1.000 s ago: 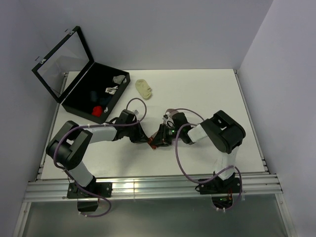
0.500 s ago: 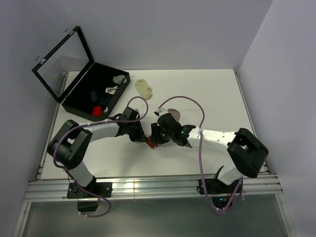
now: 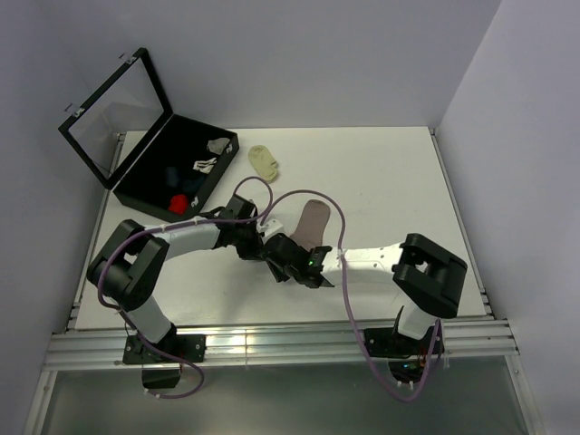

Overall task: Roll the socks
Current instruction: Roll the sock at the center of the board.

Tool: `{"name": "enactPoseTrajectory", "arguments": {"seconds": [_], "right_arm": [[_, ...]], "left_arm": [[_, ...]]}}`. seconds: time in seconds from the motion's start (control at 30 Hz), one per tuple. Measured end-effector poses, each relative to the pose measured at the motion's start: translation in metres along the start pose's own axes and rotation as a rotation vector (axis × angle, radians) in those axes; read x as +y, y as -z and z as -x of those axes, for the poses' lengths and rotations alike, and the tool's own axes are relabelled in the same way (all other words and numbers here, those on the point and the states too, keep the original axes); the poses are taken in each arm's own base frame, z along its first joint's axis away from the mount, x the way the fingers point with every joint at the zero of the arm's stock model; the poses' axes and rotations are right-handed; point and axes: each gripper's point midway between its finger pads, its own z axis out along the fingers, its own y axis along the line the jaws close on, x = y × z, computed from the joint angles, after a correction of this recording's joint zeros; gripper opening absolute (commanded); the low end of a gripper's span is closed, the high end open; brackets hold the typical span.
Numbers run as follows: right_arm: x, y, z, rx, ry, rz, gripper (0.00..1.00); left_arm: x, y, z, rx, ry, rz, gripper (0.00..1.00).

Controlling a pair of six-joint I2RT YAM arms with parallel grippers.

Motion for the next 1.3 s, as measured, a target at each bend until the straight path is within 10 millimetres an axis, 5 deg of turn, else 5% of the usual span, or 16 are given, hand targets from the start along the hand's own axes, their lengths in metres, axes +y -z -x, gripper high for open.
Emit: {"name": "enactPoseTrajectory", "arguments": {"seconds": [0.17, 0.4, 0.63, 1.07, 1.3], "right_arm": [[-0.009, -0.016, -0.018, 0.045, 0.040, -0.051, 0.35], [-0.007, -0.019, -0.019, 0.036, 0.047, -0.047, 0.34], [-0.004, -0.021, -0.018, 0.018, 0.037, -0.031, 0.02], [-0.002, -0.019, -0.019, -0.007, -0.292, 0.313, 0.00], [-0.003, -0.010, -0.028, 0.045, -0.525, 0.545, 0.00]], "left_arm": [[0.001, 0.001, 0.000, 0.001, 0.000, 0.009, 0.01], [0.002, 0.001, 0.000, -0.001, 0.002, 0.024, 0.01], [0.003, 0.002, 0.001, -0.003, 0.008, 0.029, 0.02], [0.026, 0.027, -0.003, -0.100, 0.076, 0.079, 0.65], [0.026, 0.032, -0.005, -0.121, 0.083, 0.050, 0.62]]}}
